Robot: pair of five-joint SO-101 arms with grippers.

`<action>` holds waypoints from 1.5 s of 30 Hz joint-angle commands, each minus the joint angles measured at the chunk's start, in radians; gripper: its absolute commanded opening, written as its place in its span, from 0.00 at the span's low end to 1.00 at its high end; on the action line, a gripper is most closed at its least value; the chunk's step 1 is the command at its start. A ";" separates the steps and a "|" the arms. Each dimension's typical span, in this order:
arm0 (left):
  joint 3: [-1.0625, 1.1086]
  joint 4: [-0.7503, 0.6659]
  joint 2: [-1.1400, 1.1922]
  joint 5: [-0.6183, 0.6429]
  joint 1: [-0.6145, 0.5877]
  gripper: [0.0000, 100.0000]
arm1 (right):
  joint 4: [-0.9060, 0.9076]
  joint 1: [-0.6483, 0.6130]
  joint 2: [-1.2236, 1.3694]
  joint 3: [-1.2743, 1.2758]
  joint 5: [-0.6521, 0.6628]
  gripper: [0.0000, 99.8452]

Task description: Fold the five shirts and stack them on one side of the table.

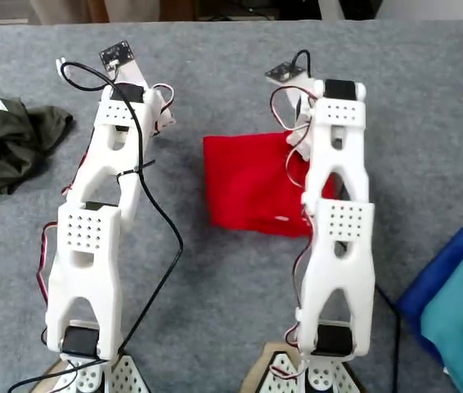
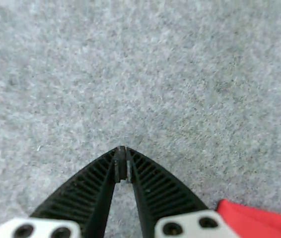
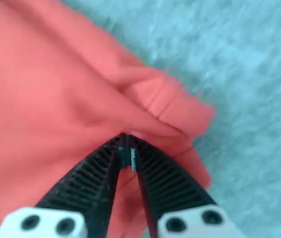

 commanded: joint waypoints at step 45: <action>-0.331 0.066 0.219 -0.034 0.249 0.02 | -0.471 0.196 -0.851 1.477 0.037 0.00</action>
